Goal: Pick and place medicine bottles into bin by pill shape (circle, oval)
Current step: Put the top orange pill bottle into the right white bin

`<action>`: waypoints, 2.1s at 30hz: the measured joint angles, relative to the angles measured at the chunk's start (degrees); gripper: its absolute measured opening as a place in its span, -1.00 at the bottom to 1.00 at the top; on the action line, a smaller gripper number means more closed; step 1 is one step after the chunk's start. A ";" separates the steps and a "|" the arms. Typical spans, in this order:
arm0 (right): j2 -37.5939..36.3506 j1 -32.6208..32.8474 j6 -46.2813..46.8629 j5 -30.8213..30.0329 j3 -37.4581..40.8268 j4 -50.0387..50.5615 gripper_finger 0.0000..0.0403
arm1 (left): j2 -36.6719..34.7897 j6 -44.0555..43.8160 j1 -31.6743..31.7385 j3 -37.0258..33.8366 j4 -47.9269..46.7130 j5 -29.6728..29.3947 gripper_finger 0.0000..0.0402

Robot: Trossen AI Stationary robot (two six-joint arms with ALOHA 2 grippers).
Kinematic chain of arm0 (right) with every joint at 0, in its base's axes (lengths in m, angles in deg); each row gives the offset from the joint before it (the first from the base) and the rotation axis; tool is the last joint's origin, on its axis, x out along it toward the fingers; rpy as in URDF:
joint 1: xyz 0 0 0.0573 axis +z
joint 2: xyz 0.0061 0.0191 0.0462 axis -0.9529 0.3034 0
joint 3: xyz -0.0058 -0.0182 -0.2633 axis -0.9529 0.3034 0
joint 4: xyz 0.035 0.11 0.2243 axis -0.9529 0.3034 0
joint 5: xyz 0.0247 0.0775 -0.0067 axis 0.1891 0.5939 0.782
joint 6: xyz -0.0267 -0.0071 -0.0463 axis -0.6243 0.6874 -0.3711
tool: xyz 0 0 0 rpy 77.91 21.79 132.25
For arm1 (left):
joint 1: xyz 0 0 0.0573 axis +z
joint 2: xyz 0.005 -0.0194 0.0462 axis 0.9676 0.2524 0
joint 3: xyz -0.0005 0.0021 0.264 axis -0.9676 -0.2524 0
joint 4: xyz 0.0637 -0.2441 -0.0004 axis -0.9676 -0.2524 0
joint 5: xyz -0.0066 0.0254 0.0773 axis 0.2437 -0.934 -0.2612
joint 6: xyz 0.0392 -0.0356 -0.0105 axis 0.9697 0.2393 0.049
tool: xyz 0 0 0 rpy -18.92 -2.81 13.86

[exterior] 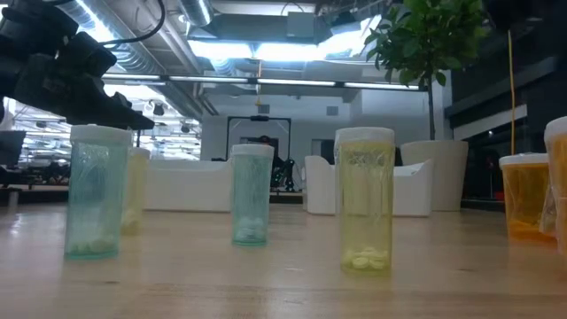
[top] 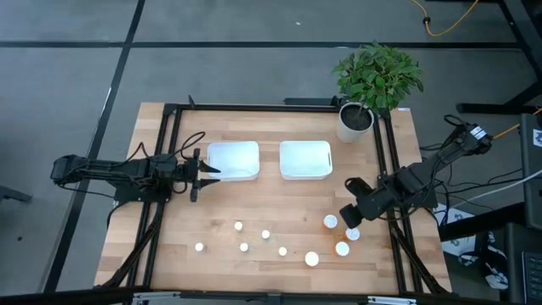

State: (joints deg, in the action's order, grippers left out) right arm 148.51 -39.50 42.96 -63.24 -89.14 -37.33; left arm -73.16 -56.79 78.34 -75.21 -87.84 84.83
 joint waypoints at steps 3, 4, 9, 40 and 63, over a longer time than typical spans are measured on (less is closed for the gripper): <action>1.62 -0.01 -5.61 -9.59 -2.09 -1.46 -0.20 | 0.01 -0.02 0.02 0.01 -0.01 0.00 -0.30; 2.15 -0.03 -7.33 -11.91 -2.71 -2.33 -0.20 | 0.00 -0.01 0.02 -0.02 -0.01 0.00 -0.30; 4.01 0.00 -12.53 -14.10 -3.99 -4.83 -0.20 | 0.00 -0.01 0.01 0.01 -0.01 0.00 -0.30; 12.74 10.16 6.02 0.37 -3.97 -7.20 -0.20 | 0.01 0.07 0.02 0.01 0.03 0.00 -0.30; 12.74 10.14 5.83 -1.15 -3.94 -7.13 -0.20 | 4.23 -10.84 -18.08 -0.01 2.45 12.82 -0.30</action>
State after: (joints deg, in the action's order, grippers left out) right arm 161.25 -29.36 48.79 -64.40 -93.09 -44.46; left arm -68.93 -67.63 60.26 -75.22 -85.39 97.65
